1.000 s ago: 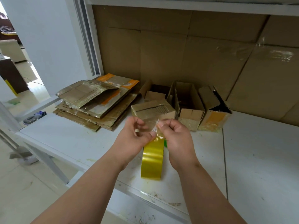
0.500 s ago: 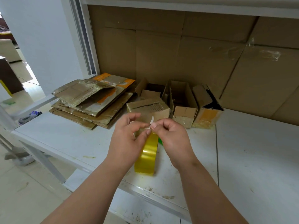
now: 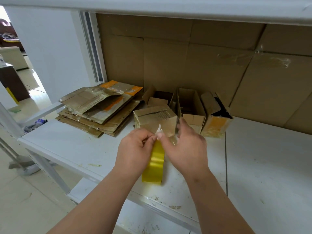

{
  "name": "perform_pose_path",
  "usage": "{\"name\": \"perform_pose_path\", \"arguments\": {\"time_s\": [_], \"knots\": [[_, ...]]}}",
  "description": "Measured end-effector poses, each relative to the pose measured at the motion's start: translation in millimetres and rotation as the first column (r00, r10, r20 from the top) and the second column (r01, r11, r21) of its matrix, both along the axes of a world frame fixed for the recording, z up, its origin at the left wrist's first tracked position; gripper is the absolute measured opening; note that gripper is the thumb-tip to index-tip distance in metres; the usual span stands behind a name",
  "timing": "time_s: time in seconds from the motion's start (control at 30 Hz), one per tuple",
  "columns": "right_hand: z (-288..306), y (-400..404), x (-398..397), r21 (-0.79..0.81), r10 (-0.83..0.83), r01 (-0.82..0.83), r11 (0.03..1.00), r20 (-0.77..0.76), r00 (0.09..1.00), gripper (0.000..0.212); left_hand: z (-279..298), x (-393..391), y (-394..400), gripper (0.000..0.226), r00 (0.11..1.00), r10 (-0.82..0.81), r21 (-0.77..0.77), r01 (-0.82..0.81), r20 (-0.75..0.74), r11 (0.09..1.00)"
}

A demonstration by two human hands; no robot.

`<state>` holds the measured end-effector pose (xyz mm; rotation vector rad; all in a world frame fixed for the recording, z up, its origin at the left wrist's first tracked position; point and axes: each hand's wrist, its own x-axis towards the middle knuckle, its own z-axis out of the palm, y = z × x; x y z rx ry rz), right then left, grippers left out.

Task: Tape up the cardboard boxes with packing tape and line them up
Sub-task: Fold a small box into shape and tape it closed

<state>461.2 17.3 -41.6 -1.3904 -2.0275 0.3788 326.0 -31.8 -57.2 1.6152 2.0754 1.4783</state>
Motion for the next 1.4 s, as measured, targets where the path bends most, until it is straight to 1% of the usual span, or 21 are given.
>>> {"name": "perform_pose_path", "arguments": {"time_s": [0.07, 0.13, 0.17, 0.23, 0.27, 0.33, 0.4, 0.43, 0.47, 0.53, 0.63, 0.73, 0.8, 0.87, 0.93, 0.97, 1.03, 1.1, 1.17, 1.23, 1.4], "knots": [[3.7, -0.4, 8.6, -0.29, 0.059, -0.118, 0.95, -0.204, 0.977, 0.073, -0.2, -1.4, -2.2, 0.009, 0.994, 0.04, 0.003, -0.041, 0.105, 0.999], [0.4, -6.0, 11.4, -0.481, 0.123, -0.294, 0.826, -0.355, 0.927, 0.077, -0.2, 0.4, -1.9, 0.009, 0.986, 0.048, 0.029, -0.053, 0.158, 0.998], [-3.2, -8.9, 10.3, -0.522, 0.157, -0.369, 0.769, -0.406, 0.9, 0.08, 0.4, 2.5, -0.7, 0.01, 0.983, 0.047, 0.036, -0.054, 0.175, 0.998], [-12.0, -12.0, 7.7, -0.533, 0.208, -0.465, 0.707, -0.472, 0.857, 0.089, 2.0, 7.5, 2.3, 0.012, 0.975, 0.051, 0.041, -0.061, 0.215, 0.997], [-13.9, -11.9, 7.5, -0.52, 0.208, -0.486, 0.703, -0.504, 0.839, 0.088, 2.0, 9.8, 3.5, 0.012, 0.968, 0.053, 0.043, -0.065, 0.245, 0.997], [-13.2, -8.8, 12.6, -0.474, 0.179, -0.476, 0.741, -0.543, 0.82, 0.072, 0.6, 11.5, 5.9, 0.012, 0.925, 0.019, 0.051, -0.042, 0.379, 0.998], [-11.5, -3.5, 21.5, -0.434, 0.142, -0.383, 0.815, -0.492, 0.859, 0.068, 0.5, 13.3, 8.1, 0.019, 0.827, -0.046, 0.08, 0.001, 0.56, 0.997], [-11.2, -1.7, 26.9, -0.422, 0.122, -0.328, 0.845, -0.445, 0.887, 0.07, 1.3, 14.8, 9.3, 0.024, 0.777, -0.066, 0.088, 0.014, 0.626, 0.996], [-10.9, 0.2, 32.1, -0.415, 0.101, -0.274, 0.867, -0.393, 0.914, 0.071, 1.1, 15.7, 11.4, 0.028, 0.759, -0.072, 0.086, 0.021, 0.647, 0.996], [-8.8, 2.0, 42.8, -0.376, 0.079, -0.184, 0.908, -0.277, 0.958, 0.069, 1.4, 18.6, 15.6, 0.03, 0.808, -0.057, 0.065, 0.023, 0.587, 0.998], [-1.8, 2.0, 60.3, -0.264, 0.001, -0.023, 0.964, -0.082, 0.997, 0.065, 2.6, 23.2, 19.8, 0.03, 0.905, 0.007, 0.014, -0.015, 0.426, 1.0], [1.3, 4.2, 75.3, -0.163, -0.072, 0.085, 0.983, 0.086, 0.994, 0.06, 0.4, 22.5, 26.7, 0.033, 0.987, 0.111, -0.045, -0.107, 0.119, 0.993], [-3.3, 6.3, 80.8, -0.123, -0.089, 0.12, 0.985, 0.232, 0.969, 0.06, -3.8, 17.4, 33.1, 0.038, 0.987, 0.156, -0.082, -0.159, -0.044, 0.984], [-10.8, 7.5, 82.7, -0.139, -0.096, 0.147, 0.979, 0.32, 0.943, 0.06, -6.3, 10.2, 37.2, 0.045, 0.971, 0.201, -0.158, -0.22, -0.127, 0.963], [-19.6, 8.5, 81.9, -0.188, -0.087, 0.162, 0.969, 0.353, 0.931, 0.053, -8.9, 2.1, 40.9, 0.049, 0.968, 0.207, -0.216, -0.234, -0.144, 0.948], [-22.6, 9.2, 80.3, -0.198, -0.084, 0.169, 0.966, 0.374, 0.924, 0.048, -9.3, -1.0, 42.1, 0.049, 0.976, 0.19, -0.231, -0.21, -0.109, 0.95], [-25.2, 11.9, 76.0, -0.174, -0.115, 0.201, 0.964, 0.408, 0.906, 0.044, -9.6, -6.6, 43.5, 0.046, 0.99, 0.14, -0.242, -0.129, 0.027, 0.962], [-20.9, 16.1, 70.0, -0.105, -0.169, 0.231, 0.967, 0.412, 0.896, 0.048, -11.2, -12.8, 43.1, 0.042, 0.988, 0.091, -0.238, -0.059, 0.124, 0.969], [-14.4, 21.1, 59.5, -0.081, -0.169, 0.209, 0.975, 0.346, 0.923, 0.045, -12.8, -19.8, 41.0, 0.04, 0.991, 0.073, -0.239, -0.044, 0.114, 0.97], [-9.6, 25.4, 44.0, -0.099, -0.101, 0.13, 0.987, 0.257, 0.961, 0.044, -13.0, -25.9, 39.2, 0.039, 0.993, 0.066, -0.243, -0.041, 0.098, 0.969], [-13.8, 33.6, 3.0, -0.273, 0.051, -0.036, 0.961, 0.046, 0.998, 0.069, -13.1, -37.0, 35.1, 0.038, 0.997, 0.044, -0.223, -0.031, 0.056, 0.974]]}}
